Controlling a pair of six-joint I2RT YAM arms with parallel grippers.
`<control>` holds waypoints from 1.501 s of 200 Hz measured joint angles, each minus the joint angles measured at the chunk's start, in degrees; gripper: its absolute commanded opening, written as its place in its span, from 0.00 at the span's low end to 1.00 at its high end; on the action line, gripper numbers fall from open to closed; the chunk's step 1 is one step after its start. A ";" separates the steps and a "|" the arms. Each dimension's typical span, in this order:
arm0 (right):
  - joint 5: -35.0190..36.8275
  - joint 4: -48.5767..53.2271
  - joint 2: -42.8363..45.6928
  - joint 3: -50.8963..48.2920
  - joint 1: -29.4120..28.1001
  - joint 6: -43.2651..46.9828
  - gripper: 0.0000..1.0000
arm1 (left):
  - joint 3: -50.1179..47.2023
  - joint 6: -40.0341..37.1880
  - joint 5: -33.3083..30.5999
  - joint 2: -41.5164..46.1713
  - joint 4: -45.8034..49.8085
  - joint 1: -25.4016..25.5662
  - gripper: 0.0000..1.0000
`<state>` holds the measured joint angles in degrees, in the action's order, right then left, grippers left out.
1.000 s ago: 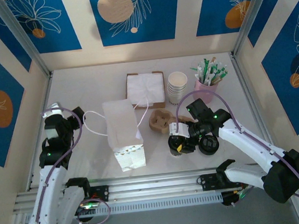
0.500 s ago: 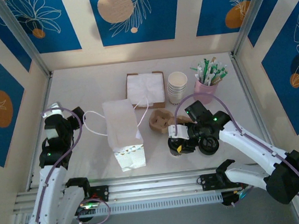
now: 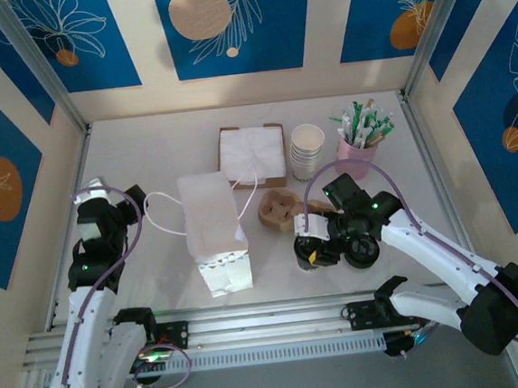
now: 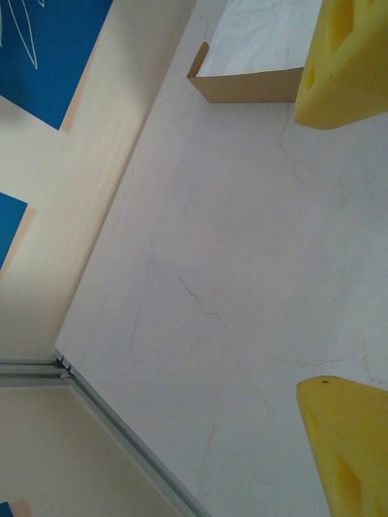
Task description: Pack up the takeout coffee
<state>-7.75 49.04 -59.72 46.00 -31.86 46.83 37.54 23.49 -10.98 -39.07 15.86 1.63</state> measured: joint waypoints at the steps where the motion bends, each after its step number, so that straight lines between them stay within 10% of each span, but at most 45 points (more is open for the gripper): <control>1: 0.00 0.07 0.04 0.00 0.00 -0.04 0.76 | 0.00 0.00 0.00 0.00 -0.02 0.00 0.80; 180: -1.40 -3.98 9.77 6.23 0.59 -11.28 1.00 | 0.00 -0.04 -0.04 -0.13 0.00 0.00 0.81; 276: 18.12 -4.87 8.79 15.82 8.37 -43.34 1.00 | 0.00 -0.02 -1.53 -0.09 0.00 0.00 0.81; 300: 17.20 -0.42 6.01 21.51 13.60 -54.03 0.83 | 0.00 -0.02 -1.53 -0.09 0.00 0.00 0.81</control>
<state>9.45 48.62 -53.71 67.51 -18.26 -7.20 37.54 23.46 -12.51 -39.16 15.86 1.63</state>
